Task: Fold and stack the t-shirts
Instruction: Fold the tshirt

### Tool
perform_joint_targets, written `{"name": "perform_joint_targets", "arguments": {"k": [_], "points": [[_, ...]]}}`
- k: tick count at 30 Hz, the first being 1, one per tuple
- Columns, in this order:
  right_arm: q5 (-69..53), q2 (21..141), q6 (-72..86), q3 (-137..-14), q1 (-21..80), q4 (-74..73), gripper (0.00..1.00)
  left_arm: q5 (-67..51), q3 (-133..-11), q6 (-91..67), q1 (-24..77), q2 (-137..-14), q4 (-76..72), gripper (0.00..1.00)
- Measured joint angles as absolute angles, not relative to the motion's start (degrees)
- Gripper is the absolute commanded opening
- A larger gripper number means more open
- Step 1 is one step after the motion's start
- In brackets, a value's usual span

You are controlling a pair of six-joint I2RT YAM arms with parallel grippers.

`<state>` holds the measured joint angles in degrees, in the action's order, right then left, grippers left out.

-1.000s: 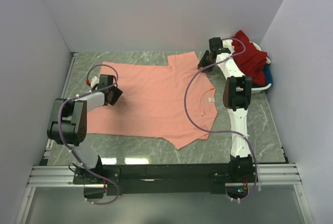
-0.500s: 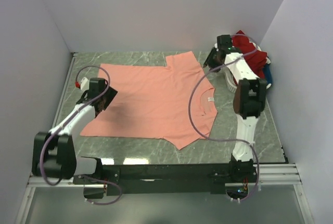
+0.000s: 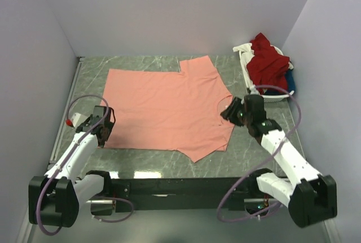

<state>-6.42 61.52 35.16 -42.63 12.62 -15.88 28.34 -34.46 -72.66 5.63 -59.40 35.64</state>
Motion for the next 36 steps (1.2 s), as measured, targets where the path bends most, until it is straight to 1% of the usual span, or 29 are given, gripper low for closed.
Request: {"name": "perform_joint_targets", "arguments": {"k": [4,8,10,13,22,23,24,25,27,28,34,36], "points": [[-6.63,51.37,36.12,-31.81,13.26,-17.32,0.47,31.64,-32.51,-76.84,5.15,-57.39,41.54,0.67],[-6.02,44.47,35.73,-29.76,13.26,-18.65,0.47,32.95,-30.57,-79.81,4.64,-54.68,44.4,0.65],[-5.74,43.55,35.24,-29.76,13.26,-18.5,0.47,33.1,-29.95,-80.93,4.19,-53.91,44.69,0.65],[-5.61,44.07,34.57,-29.45,13.26,-18.55,0.47,33.08,-29.08,-82.11,3.25,-54.3,44.4,0.61],[-5.58,46.17,33.52,-27.94,13.26,-18.57,0.48,32.97,-28.82,-82.06,1.06,-61.17,41.39,0.5],[-5.58,46.39,33.5,-27.94,13.26,-18.52,0.48,32.84,-28.84,-81.93,0.84,-62.11,40.91,0.46],[-5.58,46.61,33.47,-27.92,13.26,-18.46,0.48,32.82,-28.84,-81.73,0.71,-62.98,40.45,0.43],[-5.58,47.0,33.45,-27.9,13.26,-18.37,0.48,32.8,-28.91,-81.43,0.56,-63.79,39.94,0.37],[-5.63,47.99,33.47,-27.73,13.26,-17.98,0.49,32.75,-29.1,-80.71,0.45,-65.21,39.18,0.29],[-5.67,48.58,33.47,-27.64,13.26,-17.91,0.49,32.67,-29.28,-80.27,0.38,-65.8,38.83,0.22],[-6.44,50.83,33.58,-25.54,13.26,-16.45,0.5,32.29,-29.98,-77.84,-0.91,-66.35,36.86,0.08],[-6.85,51.46,33.78,-24.64,13.26,-15.94,0.5,32.12,-29.98,-76.93,-0.91,-65.76,36.38,0.06]]}}
